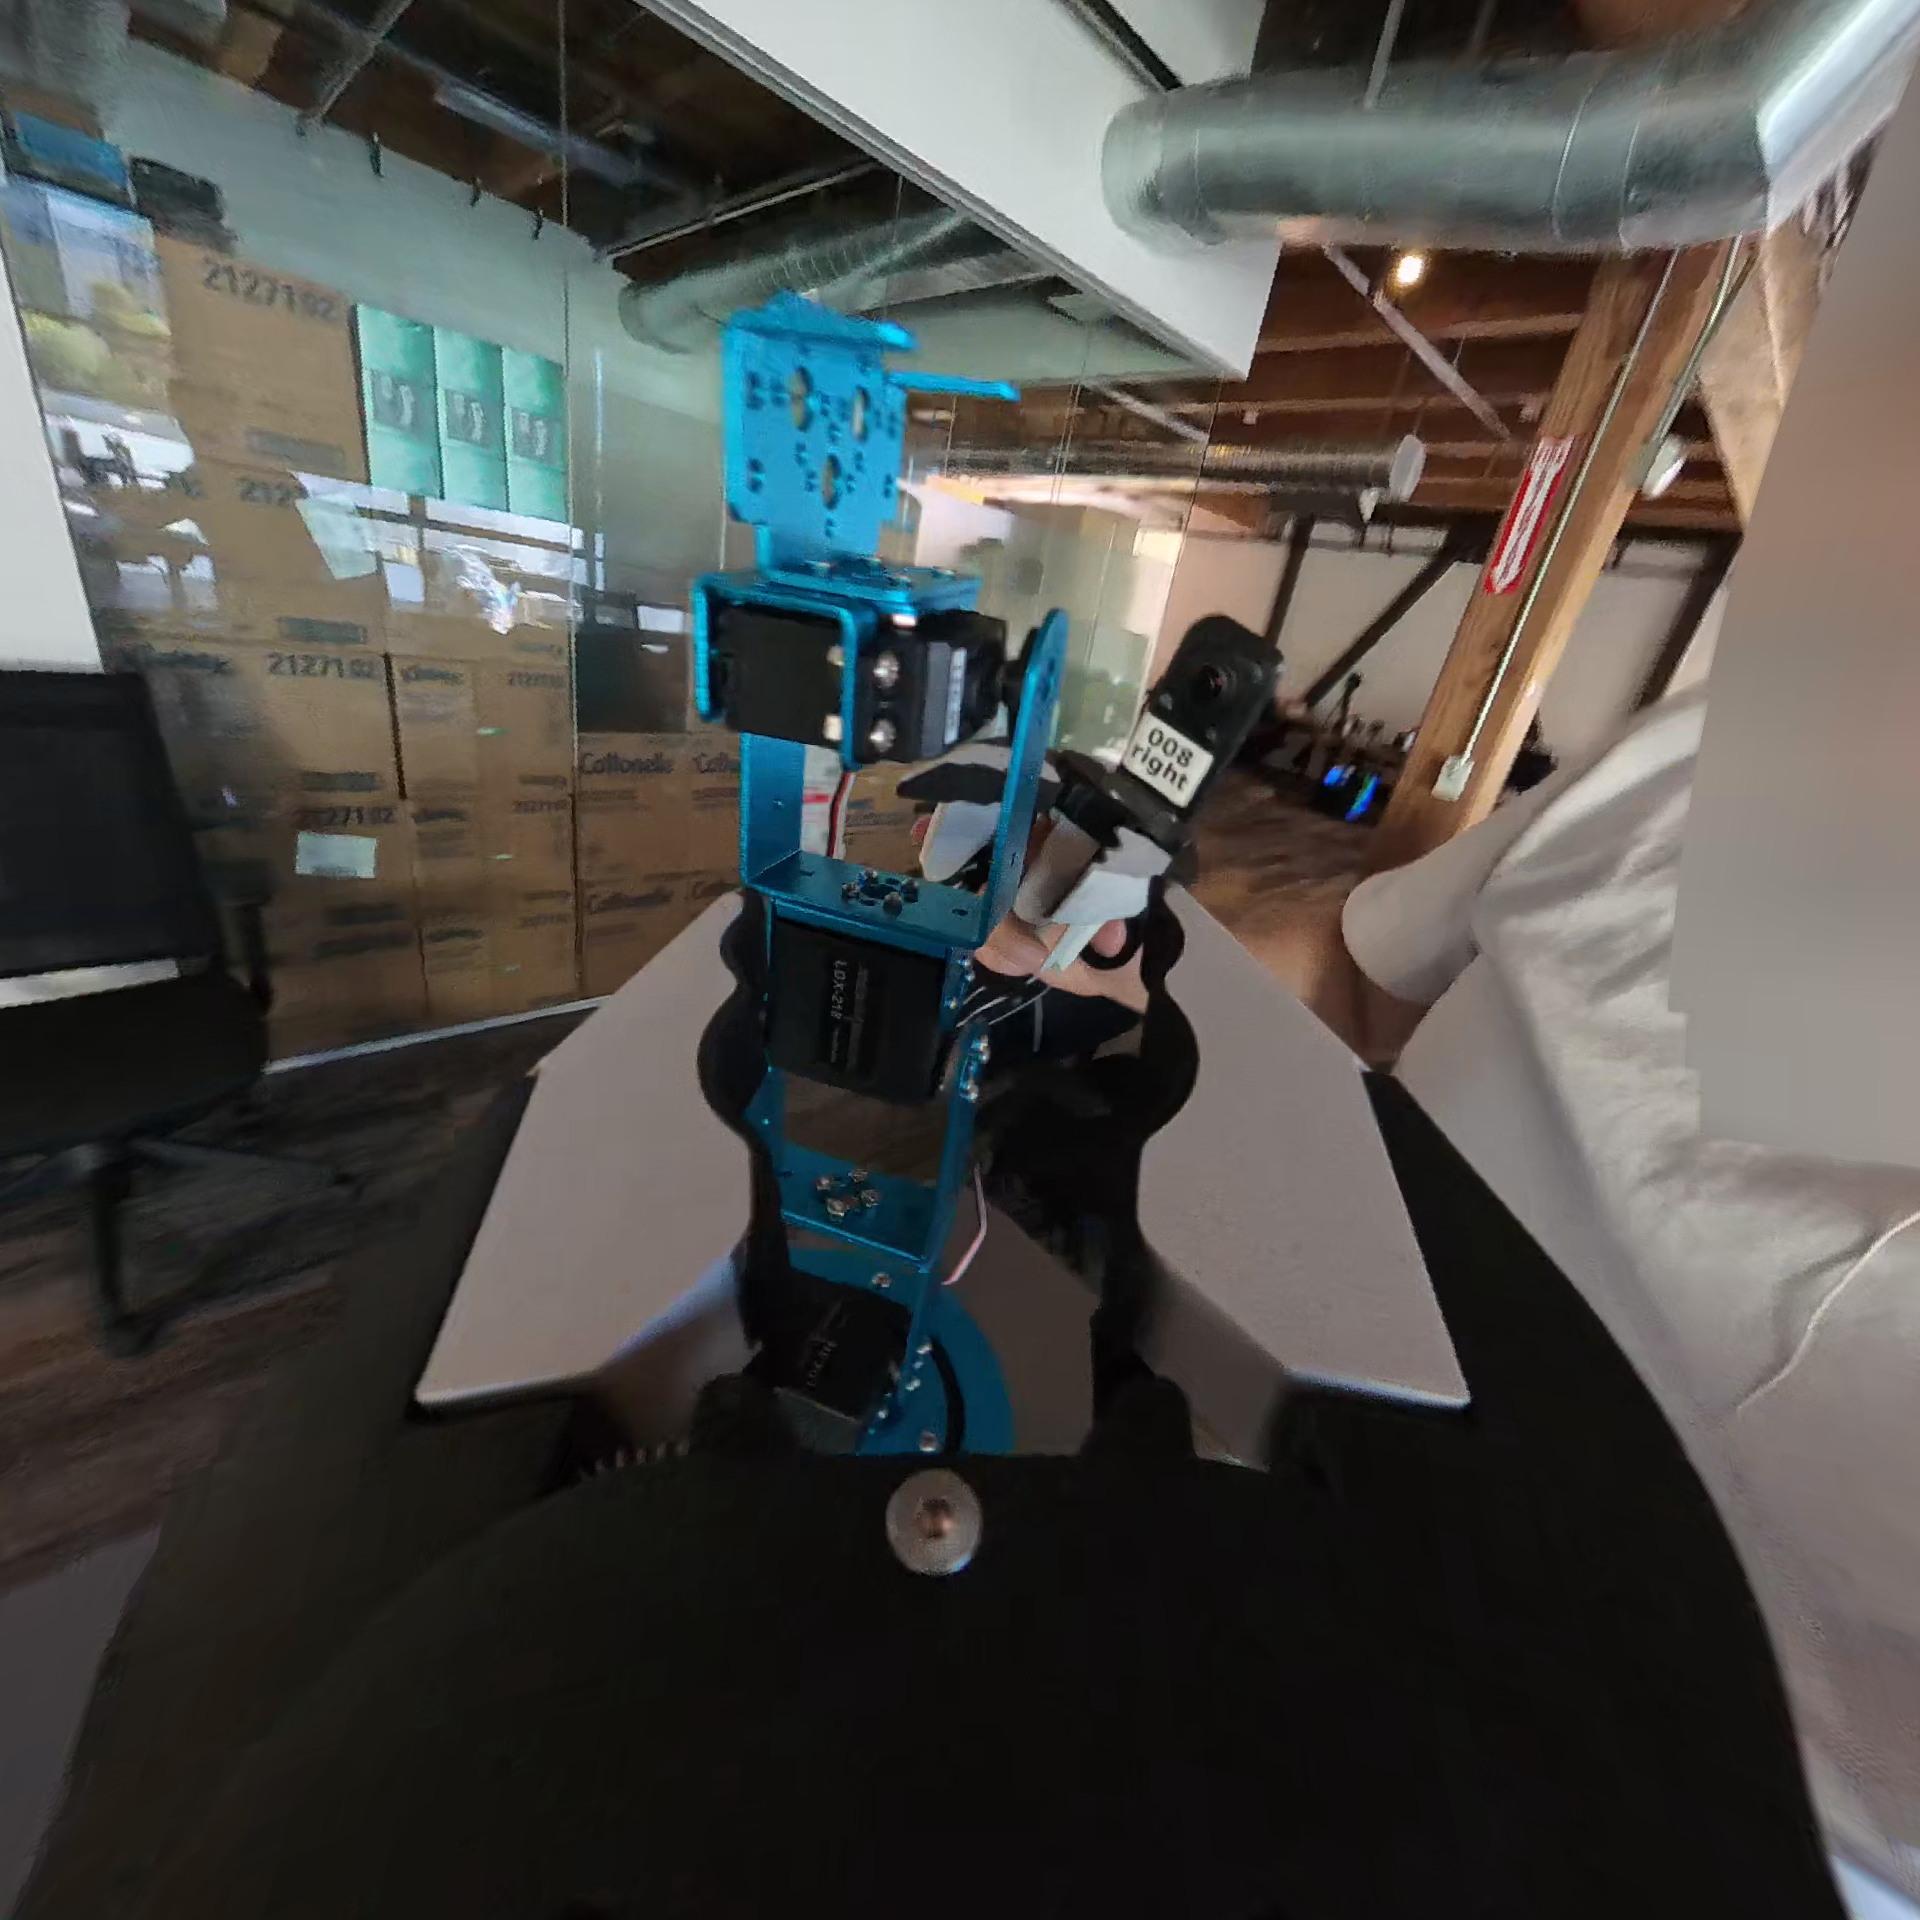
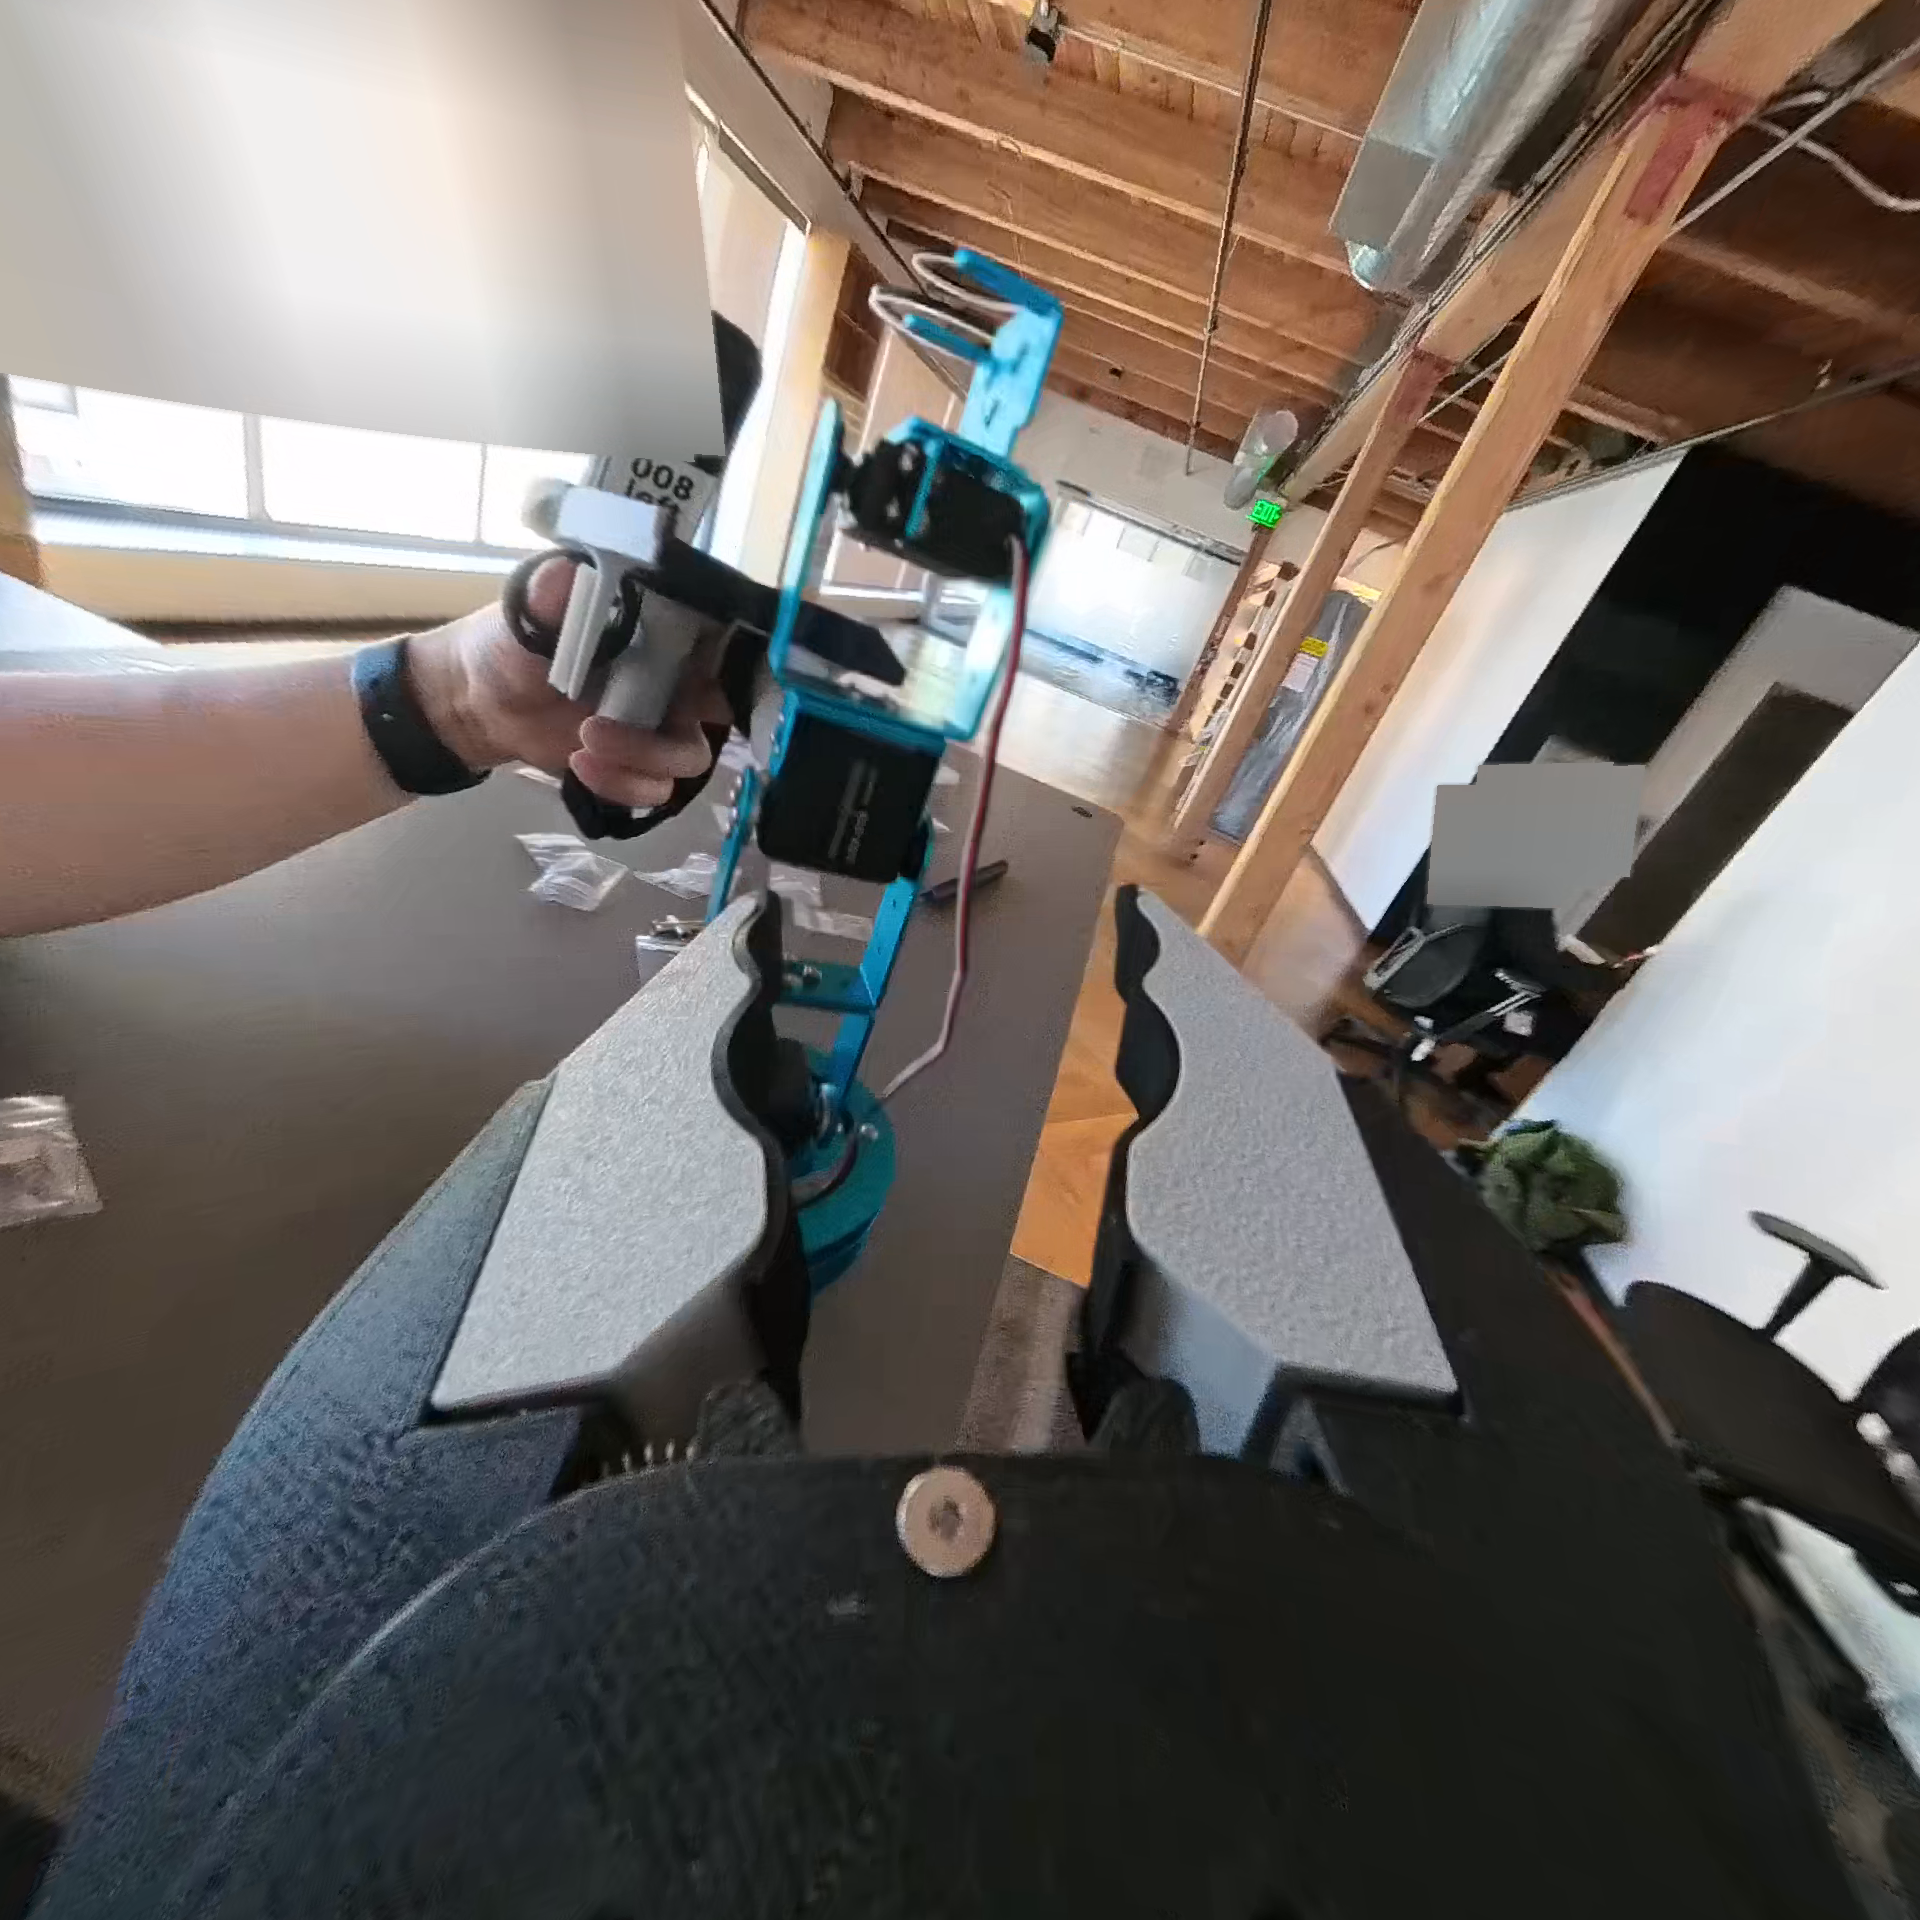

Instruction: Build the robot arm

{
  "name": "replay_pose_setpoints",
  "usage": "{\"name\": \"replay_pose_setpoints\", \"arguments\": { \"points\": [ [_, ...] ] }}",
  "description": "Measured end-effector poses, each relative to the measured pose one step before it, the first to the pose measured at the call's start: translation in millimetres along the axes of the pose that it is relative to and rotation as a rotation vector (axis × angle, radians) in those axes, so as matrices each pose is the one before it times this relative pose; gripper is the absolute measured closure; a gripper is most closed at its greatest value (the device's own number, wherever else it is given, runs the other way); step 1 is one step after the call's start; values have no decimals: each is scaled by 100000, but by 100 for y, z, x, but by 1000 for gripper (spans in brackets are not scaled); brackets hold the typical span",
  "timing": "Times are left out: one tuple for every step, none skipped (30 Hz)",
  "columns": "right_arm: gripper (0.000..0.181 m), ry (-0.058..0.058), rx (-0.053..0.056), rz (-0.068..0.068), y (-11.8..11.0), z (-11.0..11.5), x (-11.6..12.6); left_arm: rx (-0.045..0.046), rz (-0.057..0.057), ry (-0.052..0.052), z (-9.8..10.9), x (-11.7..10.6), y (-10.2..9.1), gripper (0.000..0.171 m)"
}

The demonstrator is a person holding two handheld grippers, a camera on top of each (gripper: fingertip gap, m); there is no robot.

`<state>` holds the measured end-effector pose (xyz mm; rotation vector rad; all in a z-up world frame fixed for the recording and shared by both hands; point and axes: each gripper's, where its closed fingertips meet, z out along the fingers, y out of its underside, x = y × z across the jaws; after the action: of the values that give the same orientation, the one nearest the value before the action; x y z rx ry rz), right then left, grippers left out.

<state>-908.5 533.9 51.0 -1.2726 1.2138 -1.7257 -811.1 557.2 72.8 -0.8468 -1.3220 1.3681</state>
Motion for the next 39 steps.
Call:
{"name": "replay_pose_setpoints", "arguments": {
  "points": [
    [117,-852,-128,2605,648,-468,407,-3793,4484,-1466,553,-130,513,98],
    [117,-710,-842,1871,693,-386,461,-5574,3449,-2222,521,-386,664,96],
    [118,-990,-939,1115,696,-278,449,-5635,1781,-1613,410,-379,577,96],
    [119,-1695,-1109,883,751,-131,354,-3005,-327,-320,290,-146,158,96],
    [119,-1759,-1506,1239,831,32,357,683,-1767,1156,235,115,-376,97],
    [119,-1223,-1144,1022,814,170,448,2525,-2423,1480,237,195,-587,97],
    [119,-1544,-203,989,667,269,430,864,-1785,-242,248,-67,-279,95],
    [118,-2255,713,1399,472,362,370,-1338,346,-1488,179,-236,128,97],
    [118,-2189,854,2009,336,389,464,-2671,1483,-2815,115,-404,418,98],
    [117,-1739,474,2282,282,386,618,-2659,1182,-3908,39,-565,455,98],
    [116,-852,-369,1756,300,348,843,-1543,-129,-3749,-85,-457,309,94],
    [113,-606,-982,735,296,246,967,407,-1640,-2614,-237,-161,76,93],
    [110,-162,-1265,-368,283,98,1106,1783,-1653,-2667,-353,-35,-14,93],
    [107,-87,-1389,-1576,290,-65,1187,2597,-641,-3217,-400,1,-43,96],
    [105,-1381,-1171,-2299,323,-198,1060,2095,-705,-4511,-442,-107,27,96],
    [103,-2418,-1008,-2441,361,-330,1004,1146,-1691,-5614,-471,-118,146,96],
    [101,-2866,-1068,-2968,429,-480,1058,975,-1917,-6602,-526,-62,207,96],
    [99,-3285,-1166,-3895,484,-652,1161,1395,-999,-8227,-634,-49,264,97],
    [99,-3203,-1426,-4190,569,-844,1363,2747,-294,-9492,-776,12,197,98],
    [100,-2472,-2396,-3443,790,-963,1655,3724,-369,-10580,-951,36,115,99],
    [101,-2055,-3334,-2099,1079,-980,1880,3757,-616,-11755,-1113,-5,156,102],
    [101,-1494,-2914,-558,1168,-836,2105,3760,-383,-12556,-1258,-52,241,103],
    [102,-1448,-1580,969,1098,-597,2252,4358,-23,-13591,-1413,-169,223,106],
    [104,-1703,-755,2691,996,-260,2264,5556,-88,-14139,-1522,-339,72,109],
    [106,-2494,-569,4589,852,157,2119,6480,-506,-12268,-1489,-182,-107,111],
    [107,-3777,-393,6195,569,583,1769,6925,-884,-8380,-1289,306,-287,113],
    [107,-5208,236,6570,198,1015,1290,6353,-454,-5023,-998,715,-352,115],
    [107,-6686,790,5267,-140,1403,752,4884,360,-3702,-730,789,-286,119],
    [107,-6701,1314,3070,-416,1743,438,2987,465,-3090,-479,755,-183,122],
    [107,-5794,1841,272,-612,2062,376,1271,301,-2671,-280,737,-123,123],
    [107,-4501,2671,-2421,-782,2360,427,23,1165,-1872,-139,811,-47,123],
    [107,-2592,3323,-2854,-899,2659,592,-506,2535,-2031,20,733,41,124],
    [107,-4060,3171,-1898,-840,2914,126,-1233,3883,-2666,234,557,240,124],
    [107,-6289,3254,-529,-711,2998,-474,-2771,4657,-2780,474,396,567,124],
    [106,-7623,2930,923,-437,2895,-888,-3552,4348,-2156,735,364,753,123],
    [107,-8486,2186,1759,-99,2627,-1146,-2786,3230,-691,872,508,639,121],
    [107,-8419,1211,1421,192,2187,-1186,-395,1771,947,871,686,253,120],
    [107,-6743,112,-771,406,1642,-954,2055,692,1467,745,691,-119,120],
    [108,-4422,-563,-2921,520,1077,-604,2358,508,368,585,426,-192,120]
  ]
}}
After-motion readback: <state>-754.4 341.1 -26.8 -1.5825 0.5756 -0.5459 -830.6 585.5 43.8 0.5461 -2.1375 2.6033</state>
